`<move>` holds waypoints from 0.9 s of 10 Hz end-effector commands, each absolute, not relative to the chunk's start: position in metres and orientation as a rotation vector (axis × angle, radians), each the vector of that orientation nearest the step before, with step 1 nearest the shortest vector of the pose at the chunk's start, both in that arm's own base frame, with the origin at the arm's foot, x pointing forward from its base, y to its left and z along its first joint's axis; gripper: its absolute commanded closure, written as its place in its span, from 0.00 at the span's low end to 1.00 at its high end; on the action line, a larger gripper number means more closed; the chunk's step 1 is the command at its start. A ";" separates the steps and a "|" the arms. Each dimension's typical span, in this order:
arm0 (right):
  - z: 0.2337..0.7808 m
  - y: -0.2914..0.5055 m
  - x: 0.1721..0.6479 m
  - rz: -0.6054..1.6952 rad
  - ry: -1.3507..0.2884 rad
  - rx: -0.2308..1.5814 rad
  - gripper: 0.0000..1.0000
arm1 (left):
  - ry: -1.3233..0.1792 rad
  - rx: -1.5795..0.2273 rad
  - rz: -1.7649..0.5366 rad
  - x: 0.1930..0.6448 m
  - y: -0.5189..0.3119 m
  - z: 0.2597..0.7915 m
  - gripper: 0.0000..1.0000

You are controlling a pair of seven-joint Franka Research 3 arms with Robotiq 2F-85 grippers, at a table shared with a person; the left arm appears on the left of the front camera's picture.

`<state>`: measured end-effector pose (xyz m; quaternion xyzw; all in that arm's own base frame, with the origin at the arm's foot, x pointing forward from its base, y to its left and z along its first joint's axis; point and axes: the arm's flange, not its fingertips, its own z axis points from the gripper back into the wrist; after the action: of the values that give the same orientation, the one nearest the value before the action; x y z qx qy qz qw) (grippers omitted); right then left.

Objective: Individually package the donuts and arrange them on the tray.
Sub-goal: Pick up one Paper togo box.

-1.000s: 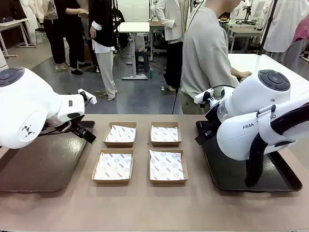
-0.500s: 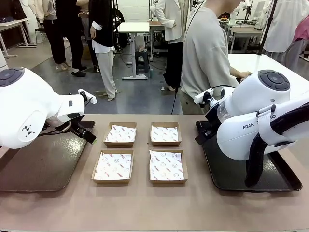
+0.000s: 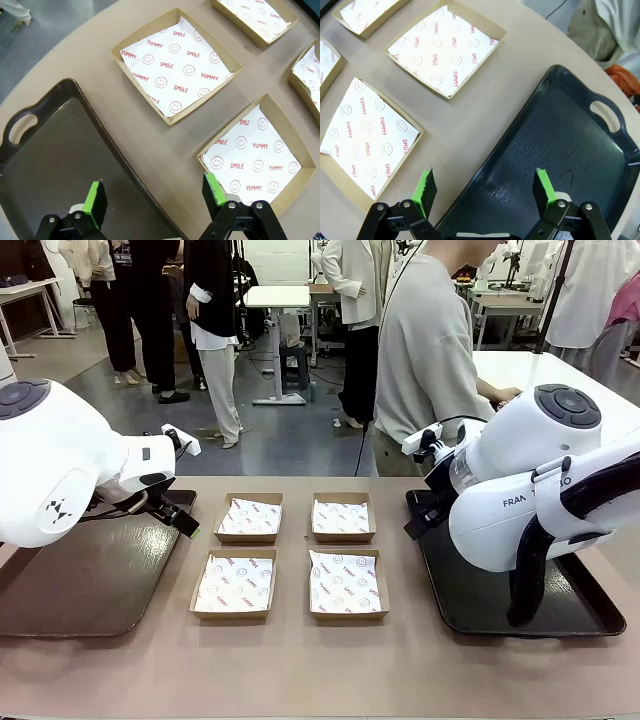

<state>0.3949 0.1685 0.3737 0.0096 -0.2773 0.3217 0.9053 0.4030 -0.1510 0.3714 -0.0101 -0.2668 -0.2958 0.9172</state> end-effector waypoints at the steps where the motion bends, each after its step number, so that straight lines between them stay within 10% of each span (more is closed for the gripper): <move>1: 0.374 0.168 0.395 0.663 -0.573 0.021 0.00 | -0.549 -0.021 -0.607 0.403 -0.151 0.371 0.00; 9: 0.405 0.103 0.254 0.673 -0.363 0.183 0.00 | -0.383 -0.171 -0.587 0.268 -0.098 0.405 0.00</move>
<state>0.3376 0.1394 0.4528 0.0995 -0.1678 0.3152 0.9288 0.3527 -0.1260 0.4451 -0.1100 -0.1737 -0.2793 0.9379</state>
